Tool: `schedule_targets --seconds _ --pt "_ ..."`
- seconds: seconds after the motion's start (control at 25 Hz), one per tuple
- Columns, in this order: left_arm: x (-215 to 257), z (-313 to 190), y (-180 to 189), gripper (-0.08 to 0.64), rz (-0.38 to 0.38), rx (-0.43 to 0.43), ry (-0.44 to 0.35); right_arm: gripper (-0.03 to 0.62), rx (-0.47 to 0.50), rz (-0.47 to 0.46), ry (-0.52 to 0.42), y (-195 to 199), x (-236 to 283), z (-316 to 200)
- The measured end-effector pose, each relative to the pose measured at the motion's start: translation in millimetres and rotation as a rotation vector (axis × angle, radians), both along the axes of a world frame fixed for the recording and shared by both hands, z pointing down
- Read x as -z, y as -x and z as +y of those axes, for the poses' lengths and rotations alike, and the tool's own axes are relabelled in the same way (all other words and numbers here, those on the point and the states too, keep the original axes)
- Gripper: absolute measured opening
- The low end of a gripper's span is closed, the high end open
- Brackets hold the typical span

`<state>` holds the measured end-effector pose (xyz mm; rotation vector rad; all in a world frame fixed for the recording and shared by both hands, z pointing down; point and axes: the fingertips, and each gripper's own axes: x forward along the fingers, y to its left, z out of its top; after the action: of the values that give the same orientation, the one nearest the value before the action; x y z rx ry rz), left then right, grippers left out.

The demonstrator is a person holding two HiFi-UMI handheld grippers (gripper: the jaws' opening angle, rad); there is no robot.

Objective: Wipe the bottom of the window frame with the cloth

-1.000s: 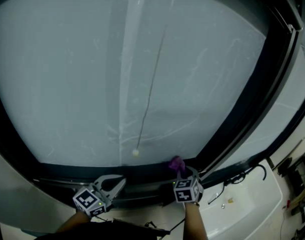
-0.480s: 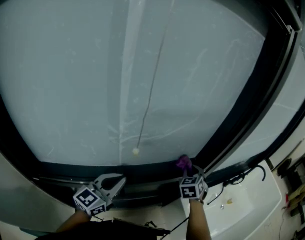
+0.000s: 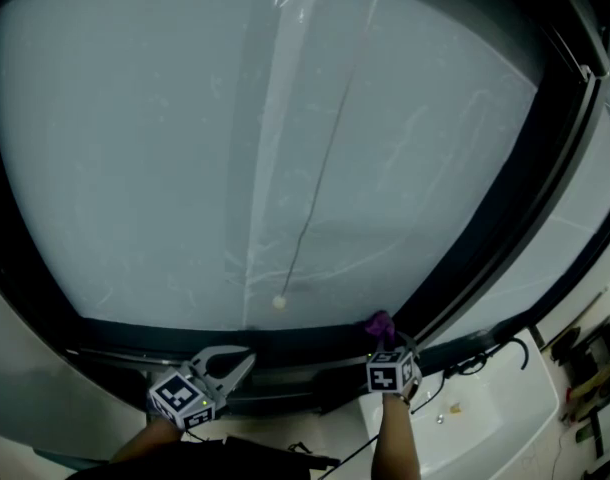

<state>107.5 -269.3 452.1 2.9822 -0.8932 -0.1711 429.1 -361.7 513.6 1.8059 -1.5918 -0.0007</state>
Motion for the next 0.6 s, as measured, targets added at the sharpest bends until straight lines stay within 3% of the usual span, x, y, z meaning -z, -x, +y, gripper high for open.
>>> schedule_targets --seconds 0.4,0.6 --pt "-1 1 -1 0.002 -0.011 0.000 0.002 0.075 -0.084 -0.009 -0.022 -20 -2 5" --pt "0 0 0 0.002 -0.018 0.004 -0.001 0.075 -0.125 -0.062 -0.044 -27 -4 7"
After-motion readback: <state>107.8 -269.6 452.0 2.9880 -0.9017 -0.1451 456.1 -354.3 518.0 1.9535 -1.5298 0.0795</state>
